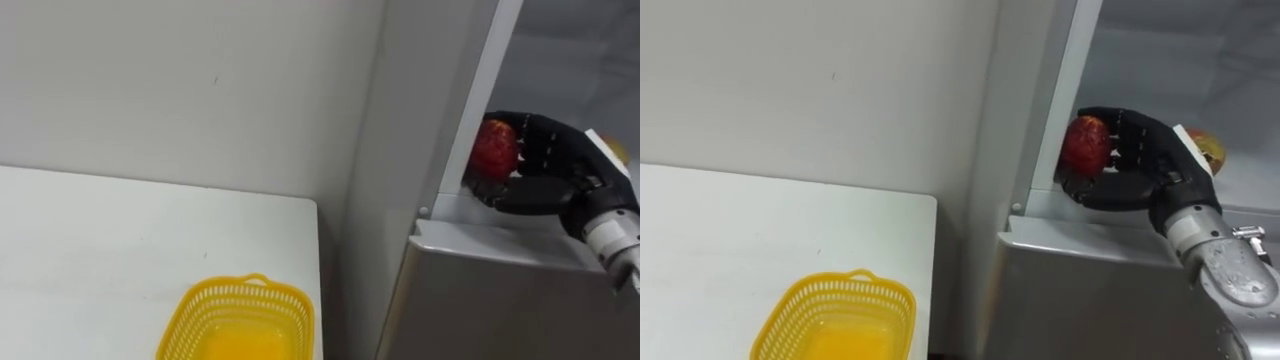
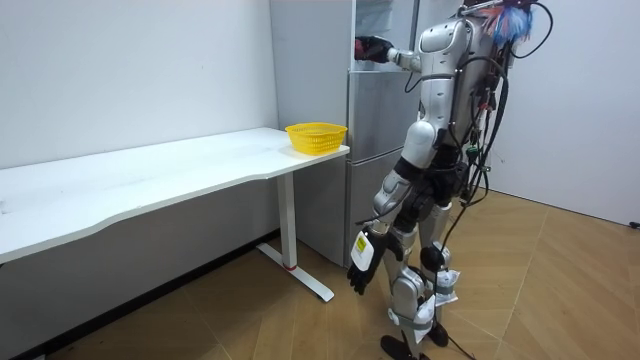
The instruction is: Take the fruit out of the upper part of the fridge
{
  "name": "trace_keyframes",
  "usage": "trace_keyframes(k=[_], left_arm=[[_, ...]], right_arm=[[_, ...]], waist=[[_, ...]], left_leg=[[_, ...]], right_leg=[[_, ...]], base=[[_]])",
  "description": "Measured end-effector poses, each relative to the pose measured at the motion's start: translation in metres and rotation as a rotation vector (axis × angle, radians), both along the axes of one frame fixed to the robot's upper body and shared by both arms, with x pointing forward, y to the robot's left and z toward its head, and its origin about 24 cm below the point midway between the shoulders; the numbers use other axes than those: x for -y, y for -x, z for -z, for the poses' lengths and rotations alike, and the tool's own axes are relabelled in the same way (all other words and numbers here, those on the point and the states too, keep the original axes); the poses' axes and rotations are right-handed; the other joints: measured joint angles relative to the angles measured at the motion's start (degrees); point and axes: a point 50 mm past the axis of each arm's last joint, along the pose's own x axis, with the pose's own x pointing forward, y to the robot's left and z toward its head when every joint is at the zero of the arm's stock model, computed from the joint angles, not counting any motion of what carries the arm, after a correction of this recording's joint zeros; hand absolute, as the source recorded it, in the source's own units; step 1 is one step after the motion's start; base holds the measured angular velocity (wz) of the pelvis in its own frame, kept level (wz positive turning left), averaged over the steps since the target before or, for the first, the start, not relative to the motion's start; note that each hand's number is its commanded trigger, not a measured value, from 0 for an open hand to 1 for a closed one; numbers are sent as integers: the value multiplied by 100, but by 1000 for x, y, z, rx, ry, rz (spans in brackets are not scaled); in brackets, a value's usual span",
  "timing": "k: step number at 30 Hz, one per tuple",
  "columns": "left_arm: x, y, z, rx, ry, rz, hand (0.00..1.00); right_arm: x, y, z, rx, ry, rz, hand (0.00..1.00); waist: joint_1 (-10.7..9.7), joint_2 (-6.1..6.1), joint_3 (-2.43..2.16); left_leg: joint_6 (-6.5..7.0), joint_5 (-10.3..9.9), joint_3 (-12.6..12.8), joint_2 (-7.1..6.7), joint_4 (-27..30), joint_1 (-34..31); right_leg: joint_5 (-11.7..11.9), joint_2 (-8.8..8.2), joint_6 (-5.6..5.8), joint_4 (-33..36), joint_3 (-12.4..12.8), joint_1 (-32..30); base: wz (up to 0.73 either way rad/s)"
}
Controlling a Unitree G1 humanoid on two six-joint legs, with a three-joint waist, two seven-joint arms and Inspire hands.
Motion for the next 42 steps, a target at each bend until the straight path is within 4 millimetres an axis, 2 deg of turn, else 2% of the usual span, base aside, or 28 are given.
trace_keyframes(k=[3, 11, 16, 18, 20, 22, 25, 31, 36, 42], left_arm=[[2, 0, 0, -3, 3, 11, 0], [4, 0, 1, -2, 6, 16, 0], [14, -1, 4, 19, 23, 11, 0], [20, -2, 6, 34, 30, 11, 0], [25, -3, 7, 47, 40, 11, 0], [26, -4, 7, 56, 36, 14, 0], [28, -5, 8, 73, 37, 25, 0], [35, 0, 9, 84, 48, 35, 0], [43, 3, 12, 73, 59, 70, 0], [47, 6, 15, 42, 80, 104, 0]], right_arm=[[-4, 0, -2, 11, 9, -2, 100], [-14, 8, -4, 65, 74, 57, 100], [-31, 29, 3, 132, 46, 77, 100], [-39, 38, 5, 163, 36, 72, 100], [-48, 49, 11, 193, -1, 66, 100], [-52, 55, 14, 197, -16, 66, 100], [-57, 71, 31, 162, -23, 74, 100], [-62, 91, 34, 210, 38, 144, 100], [-71, 100, 26, 288, 89, 176, 100], [-102, 109, 15, 392, 149, 69, 100]], waist=[[-12, 36, 22], [-25, 76, 31], [-27, 243, -3], [-27, 330, 4], [-55, 416, -8], [-76, 454, -17], [-56, 464, -16], [-174, 506, -18], [-203, 578, -12], [-149, 595, 1]], left_leg=[[-1, 1, 11, 2, -12, 33], [-3, 2, 17, 3, -9, 36], [-2, 1, 147, 7, -11, 46], [0, 0, 190, 7, -39, 69], [0, 0, 198, 10, -49, 92], [-1, 0, 207, 17, -87, 92], [-2, 1, 213, 22, -100, 97], [1, 0, 271, 12, -89, 44], [1, 0, 326, 26, -114, 52], [-6, -1, 454, 59, -138, 26]], right_leg=[[0, 1, 0, 3, -4, 25], [0, 4, 0, -3, 10, 26], [3, 12, -2, -3, 138, -22], [4, 12, -2, 0, 179, -28], [4, 16, -2, 1, 182, -22], [3, 19, -2, 0, 164, -30], [3, 26, -2, 1, 188, -29], [5, 25, -4, 24, 281, -100], [6, 42, -7, 31, 329, -133], [9, 72, -12, 109, 440, -254]], base=[[0], [0], [-12], [-12], [-4], [0], [0], [-5], [-7], [-10]])
